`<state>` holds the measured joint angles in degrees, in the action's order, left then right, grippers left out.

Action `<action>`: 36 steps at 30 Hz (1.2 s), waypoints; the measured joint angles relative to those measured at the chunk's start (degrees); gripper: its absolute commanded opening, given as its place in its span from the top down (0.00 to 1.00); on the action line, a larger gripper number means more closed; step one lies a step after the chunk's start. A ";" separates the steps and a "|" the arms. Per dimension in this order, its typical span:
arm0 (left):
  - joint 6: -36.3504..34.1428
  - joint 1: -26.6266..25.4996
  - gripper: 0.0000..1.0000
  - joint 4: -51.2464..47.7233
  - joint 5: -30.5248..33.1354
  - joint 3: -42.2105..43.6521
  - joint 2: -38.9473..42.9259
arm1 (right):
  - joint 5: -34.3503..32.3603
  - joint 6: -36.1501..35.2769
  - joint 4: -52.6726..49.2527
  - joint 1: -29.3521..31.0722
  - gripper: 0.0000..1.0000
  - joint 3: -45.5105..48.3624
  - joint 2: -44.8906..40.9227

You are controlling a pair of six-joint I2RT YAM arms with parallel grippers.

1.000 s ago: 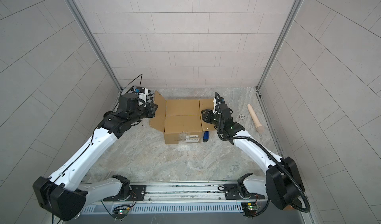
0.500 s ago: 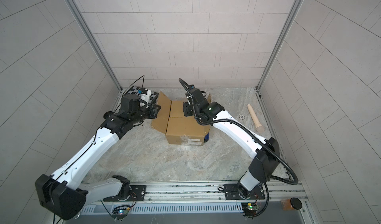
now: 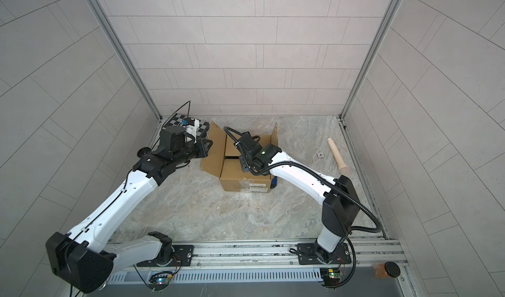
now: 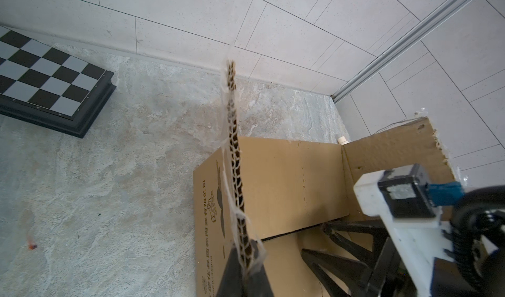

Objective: Unpack the express box
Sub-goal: 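Reach the right gripper into the box and grasp the plastic-wrapped bag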

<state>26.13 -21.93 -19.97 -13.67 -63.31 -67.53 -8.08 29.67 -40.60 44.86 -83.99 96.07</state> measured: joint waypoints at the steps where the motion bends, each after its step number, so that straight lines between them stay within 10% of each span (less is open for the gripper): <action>1: 0.00 0.00 1.00 -0.02 0.04 0.07 0.04 | 0.11 0.39 0.11 -0.02 0.40 0.02 0.74; 27: 2.16 0.28 1.00 0.31 0.02 1.64 0.79 | -7.48 14.01 14.32 0.11 0.23 2.38 14.69; 36: 2.40 0.33 1.00 -0.37 1.11 1.75 0.92 | -7.69 14.97 14.75 -0.09 1.00 0.63 16.70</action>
<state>28.53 -21.61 -20.34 -12.56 -61.56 -66.61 -15.77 44.64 -25.85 44.77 -83.35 112.77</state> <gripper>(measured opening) 0.055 0.058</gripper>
